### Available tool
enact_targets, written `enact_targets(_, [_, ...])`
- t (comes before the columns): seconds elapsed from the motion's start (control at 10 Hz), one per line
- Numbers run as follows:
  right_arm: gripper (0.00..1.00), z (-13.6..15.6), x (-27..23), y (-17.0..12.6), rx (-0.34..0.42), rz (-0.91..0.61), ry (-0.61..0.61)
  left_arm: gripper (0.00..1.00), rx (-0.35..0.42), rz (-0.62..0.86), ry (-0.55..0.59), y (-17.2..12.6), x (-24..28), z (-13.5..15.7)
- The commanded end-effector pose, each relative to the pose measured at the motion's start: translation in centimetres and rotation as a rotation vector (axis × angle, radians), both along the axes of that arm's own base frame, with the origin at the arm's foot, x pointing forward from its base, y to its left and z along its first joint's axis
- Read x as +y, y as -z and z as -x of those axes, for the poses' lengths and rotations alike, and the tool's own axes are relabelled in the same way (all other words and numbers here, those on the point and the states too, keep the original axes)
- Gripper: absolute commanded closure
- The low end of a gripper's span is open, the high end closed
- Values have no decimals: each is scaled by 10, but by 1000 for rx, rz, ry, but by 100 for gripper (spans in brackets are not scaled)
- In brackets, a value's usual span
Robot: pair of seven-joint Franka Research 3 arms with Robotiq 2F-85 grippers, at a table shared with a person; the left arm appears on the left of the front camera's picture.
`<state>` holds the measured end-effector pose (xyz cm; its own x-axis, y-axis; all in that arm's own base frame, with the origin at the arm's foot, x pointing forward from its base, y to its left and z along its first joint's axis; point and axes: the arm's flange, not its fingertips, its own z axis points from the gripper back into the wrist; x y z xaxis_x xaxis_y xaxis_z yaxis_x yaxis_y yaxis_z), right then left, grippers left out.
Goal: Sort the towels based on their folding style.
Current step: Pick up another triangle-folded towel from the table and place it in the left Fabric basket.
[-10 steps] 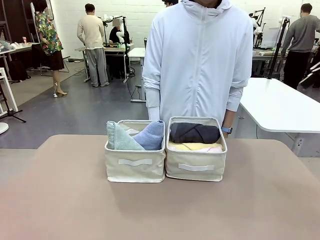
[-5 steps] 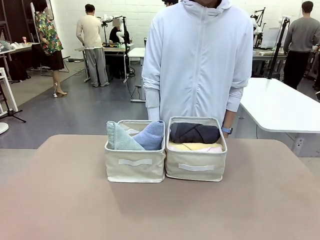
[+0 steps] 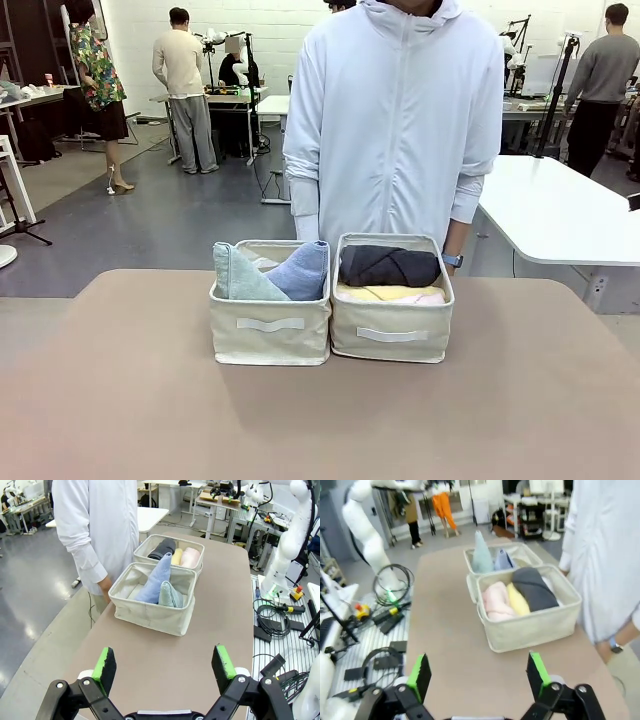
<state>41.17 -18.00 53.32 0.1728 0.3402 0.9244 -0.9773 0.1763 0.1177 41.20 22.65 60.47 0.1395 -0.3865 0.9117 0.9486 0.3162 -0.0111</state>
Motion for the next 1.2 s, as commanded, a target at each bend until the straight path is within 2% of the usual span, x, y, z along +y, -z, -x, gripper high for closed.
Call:
enact_targets(0.0, [0, 30, 2, -26, -87, -61, -16, 0, -16, 9, 3, -2, 0, 0])
enact_targets(0.1, [0, 36, 1, -41, -101, -62, -21, 0, -16, 9, 3, -2, 0, 0])
enact_targets(0.2, [0, 29, 1, -55, -74, -63, -17, 0, -16, 9, 3, -2, 0, 0])
enact_targets(0.3, [0, 30, 2, -35, -69, -31, -22, 0, -16, 9, 3, -2, 0, 0])
enact_targets(1.1, [0, 30, 2, -35, -69, -31, -22, 0, -16, 9, 3, -2, 0, 0])
